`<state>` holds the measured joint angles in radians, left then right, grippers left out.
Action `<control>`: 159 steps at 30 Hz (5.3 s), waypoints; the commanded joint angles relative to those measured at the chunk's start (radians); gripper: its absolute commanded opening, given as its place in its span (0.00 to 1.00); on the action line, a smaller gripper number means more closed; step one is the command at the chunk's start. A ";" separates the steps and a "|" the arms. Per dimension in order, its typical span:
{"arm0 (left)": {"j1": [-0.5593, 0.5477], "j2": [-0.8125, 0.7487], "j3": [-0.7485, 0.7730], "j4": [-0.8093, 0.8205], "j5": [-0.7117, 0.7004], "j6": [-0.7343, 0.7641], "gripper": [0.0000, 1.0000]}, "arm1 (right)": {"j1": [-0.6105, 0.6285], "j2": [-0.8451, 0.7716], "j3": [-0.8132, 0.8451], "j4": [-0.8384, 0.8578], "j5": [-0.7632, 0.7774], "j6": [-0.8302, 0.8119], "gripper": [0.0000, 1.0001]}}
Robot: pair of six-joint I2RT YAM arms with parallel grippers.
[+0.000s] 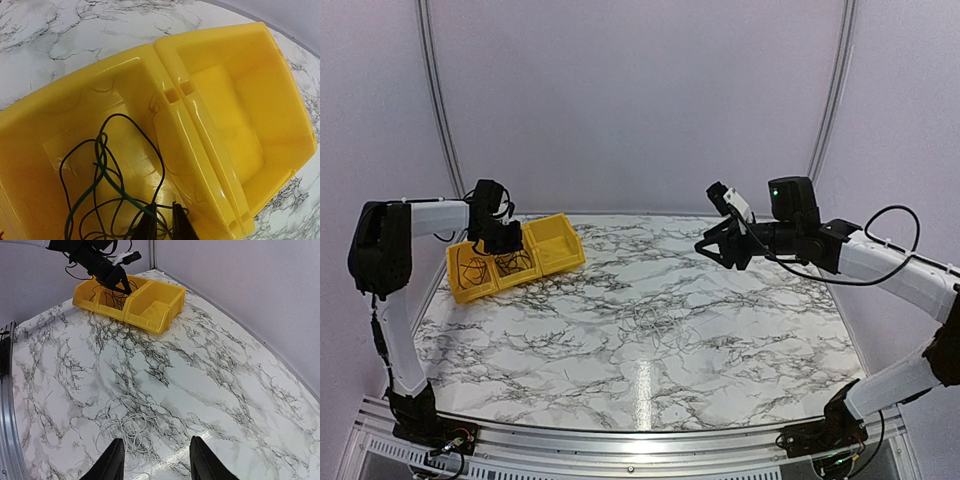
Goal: Untangle the cables
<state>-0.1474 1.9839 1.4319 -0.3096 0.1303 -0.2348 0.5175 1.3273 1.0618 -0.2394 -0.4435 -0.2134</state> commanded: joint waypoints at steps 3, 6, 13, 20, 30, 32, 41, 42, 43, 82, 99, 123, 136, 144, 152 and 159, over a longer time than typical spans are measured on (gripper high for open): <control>0.005 -0.075 0.063 -0.112 -0.042 0.000 0.24 | -0.007 -0.038 -0.015 0.024 -0.006 0.003 0.45; 0.005 -0.105 0.084 -0.179 -0.062 0.006 0.32 | -0.007 -0.043 -0.020 0.026 -0.009 0.003 0.45; 0.005 -0.193 0.041 -0.229 -0.063 -0.003 0.43 | -0.007 -0.049 -0.030 0.028 -0.012 -0.004 0.45; -0.092 -0.382 -0.005 -0.195 0.005 0.017 0.41 | 0.001 -0.031 -0.038 0.002 -0.028 -0.106 0.46; -0.370 -0.698 -0.376 0.266 -0.189 -0.109 0.52 | 0.055 0.181 0.049 -0.068 -0.040 -0.393 0.33; -0.393 -0.744 -0.449 0.336 -0.179 -0.137 0.51 | 0.072 0.256 0.096 -0.069 -0.039 -0.423 0.30; -0.455 -0.854 -0.618 0.369 -0.259 -0.269 0.55 | 0.122 0.593 0.369 -0.135 -0.051 -0.570 0.47; -0.461 -0.870 -0.625 0.366 -0.279 -0.256 0.57 | 0.123 0.618 0.393 -0.140 -0.061 -0.597 0.52; -0.465 -0.878 -0.623 0.346 -0.309 -0.243 0.63 | 0.123 0.642 0.411 -0.142 -0.064 -0.625 0.54; -0.479 -0.838 -0.638 0.371 -0.345 -0.211 0.78 | 0.190 0.713 0.579 -0.145 -0.227 -0.402 0.00; -0.597 -0.534 -0.604 0.887 -0.186 -0.187 0.79 | 0.202 0.535 0.680 -0.030 -0.196 0.042 0.00; -0.642 0.031 -0.453 1.098 -0.001 -0.374 0.33 | 0.204 0.531 1.329 0.012 -0.257 0.294 0.00; -0.643 -0.478 -0.814 0.912 -0.299 -0.334 0.57 | 0.188 0.426 0.922 0.009 -0.190 0.187 0.00; -0.672 -0.765 -0.912 0.861 -0.308 -0.186 0.64 | 0.188 0.448 0.736 -0.003 -0.182 0.238 0.00; -0.687 -0.686 -0.796 0.875 -0.230 -0.057 0.71 | 0.187 0.526 0.708 -0.016 -0.145 0.238 0.00; -0.687 -0.427 -0.613 0.905 -0.250 -0.033 0.73 | 0.187 0.556 0.716 -0.011 -0.153 0.253 0.00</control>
<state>-0.8326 1.4422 0.7292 0.5766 -0.1238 -0.3126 0.7086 1.8797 1.7630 -0.2531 -0.6003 0.0227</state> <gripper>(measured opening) 0.731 0.021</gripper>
